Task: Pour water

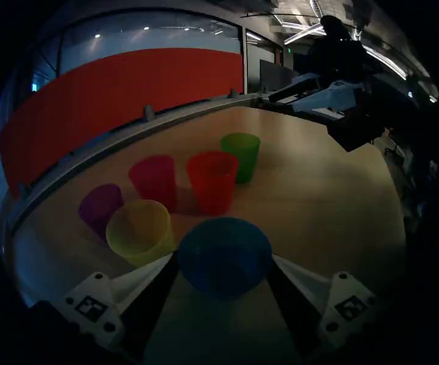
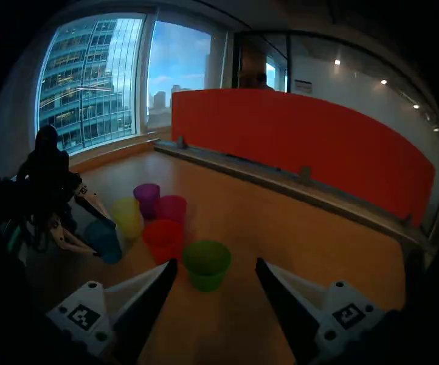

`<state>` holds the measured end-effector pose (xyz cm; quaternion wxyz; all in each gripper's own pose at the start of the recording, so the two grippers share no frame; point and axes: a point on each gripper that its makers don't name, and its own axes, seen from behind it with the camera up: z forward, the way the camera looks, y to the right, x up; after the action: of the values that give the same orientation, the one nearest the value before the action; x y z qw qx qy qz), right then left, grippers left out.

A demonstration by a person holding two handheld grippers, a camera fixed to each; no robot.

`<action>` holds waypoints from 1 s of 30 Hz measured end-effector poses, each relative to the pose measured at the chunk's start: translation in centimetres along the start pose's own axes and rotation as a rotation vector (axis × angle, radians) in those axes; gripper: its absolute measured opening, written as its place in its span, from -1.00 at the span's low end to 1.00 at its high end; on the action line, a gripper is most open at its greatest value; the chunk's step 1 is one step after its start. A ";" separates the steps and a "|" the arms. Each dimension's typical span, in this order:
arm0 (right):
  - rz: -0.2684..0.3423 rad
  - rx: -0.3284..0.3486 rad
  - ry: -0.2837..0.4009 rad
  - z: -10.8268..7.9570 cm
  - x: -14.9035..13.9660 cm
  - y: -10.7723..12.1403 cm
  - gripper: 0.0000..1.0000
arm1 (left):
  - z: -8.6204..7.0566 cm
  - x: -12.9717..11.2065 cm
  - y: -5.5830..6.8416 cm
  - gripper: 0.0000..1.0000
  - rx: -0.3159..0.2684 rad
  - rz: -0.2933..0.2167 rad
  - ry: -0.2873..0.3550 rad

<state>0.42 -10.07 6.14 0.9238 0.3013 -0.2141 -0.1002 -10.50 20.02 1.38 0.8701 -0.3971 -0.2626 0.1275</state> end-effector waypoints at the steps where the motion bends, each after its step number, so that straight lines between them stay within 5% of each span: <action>1: 0.001 0.000 -0.001 0.1 0.0 0.0 1.00 | 0.1 0.1 0.0 0.92 0.000 0.001 0.002; 30: -0.014 0.007 -0.038 2.1 -1.5 0.1 1.00 | 0.4 0.2 0.4 0.73 0.011 -0.002 0.009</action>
<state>-1.87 -10.62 7.23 0.9178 0.3042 -0.2295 -0.1117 -10.59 20.61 1.36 0.8736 -0.3927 -0.2582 0.1263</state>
